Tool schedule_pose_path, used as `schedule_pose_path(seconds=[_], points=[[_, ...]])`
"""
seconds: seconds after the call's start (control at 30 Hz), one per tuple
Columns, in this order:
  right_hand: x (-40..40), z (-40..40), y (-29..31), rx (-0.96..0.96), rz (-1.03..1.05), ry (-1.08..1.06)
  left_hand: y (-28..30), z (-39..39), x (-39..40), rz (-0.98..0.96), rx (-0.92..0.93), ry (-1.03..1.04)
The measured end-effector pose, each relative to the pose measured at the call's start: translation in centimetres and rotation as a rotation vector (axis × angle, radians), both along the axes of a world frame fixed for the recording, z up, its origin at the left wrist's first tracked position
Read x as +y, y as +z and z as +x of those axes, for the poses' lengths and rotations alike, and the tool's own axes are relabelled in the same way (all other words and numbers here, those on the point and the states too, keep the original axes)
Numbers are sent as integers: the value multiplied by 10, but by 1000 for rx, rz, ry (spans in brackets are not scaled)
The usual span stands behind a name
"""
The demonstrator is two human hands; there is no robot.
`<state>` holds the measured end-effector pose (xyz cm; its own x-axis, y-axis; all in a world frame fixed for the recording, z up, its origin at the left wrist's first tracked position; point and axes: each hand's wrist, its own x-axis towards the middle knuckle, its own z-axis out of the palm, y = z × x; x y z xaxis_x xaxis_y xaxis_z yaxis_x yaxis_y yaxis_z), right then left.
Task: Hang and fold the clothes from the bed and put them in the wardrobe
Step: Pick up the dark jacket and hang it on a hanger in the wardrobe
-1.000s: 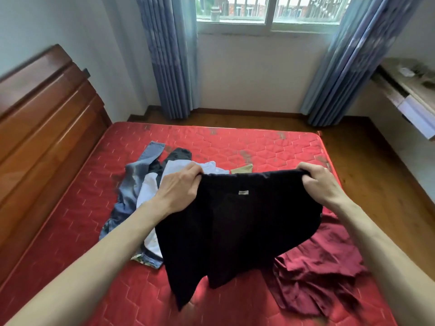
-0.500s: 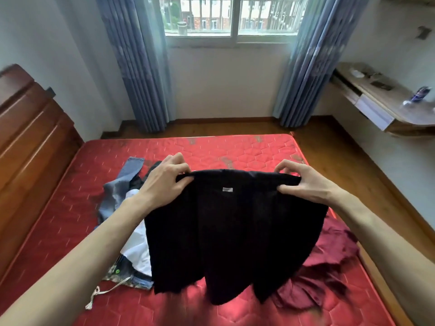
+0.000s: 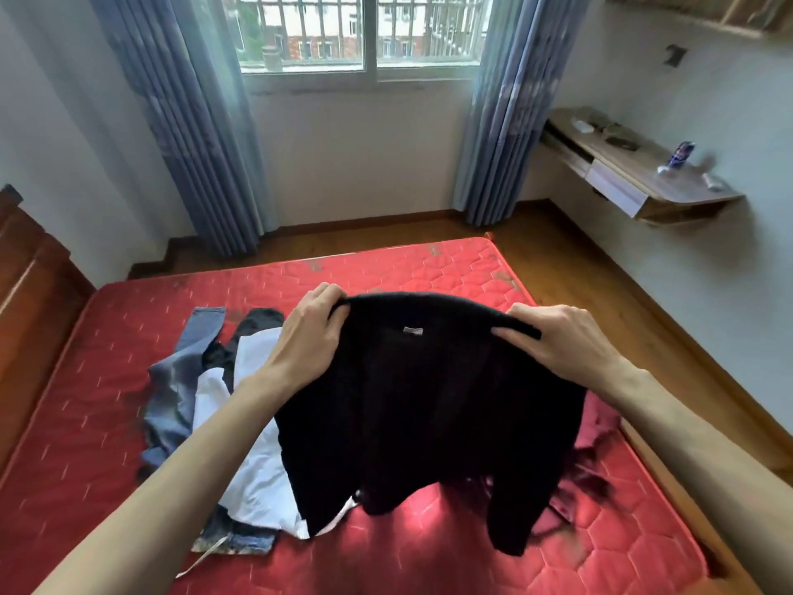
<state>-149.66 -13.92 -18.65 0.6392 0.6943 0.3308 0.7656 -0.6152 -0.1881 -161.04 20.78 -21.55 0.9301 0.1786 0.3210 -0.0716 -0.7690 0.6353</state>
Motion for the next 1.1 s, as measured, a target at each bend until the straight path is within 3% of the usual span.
schedule_pose_path(seconds=[0.17,0.37,0.7,0.93,1.1], points=[[-10,-3,8,66,133,-114,4,15,-23,-46,16,-60],[-40,-12,20,265,338,-316,20,29,-47,59,-11,-363],[-130,-48,49,205,115,-259,26,49,-111,245,-136,-384],[-212,-98,69,173,77,-546,52,43,-216,168,-150,-537],[-277,-153,87,134,45,-617,65,38,-289,130,-212,-591]])
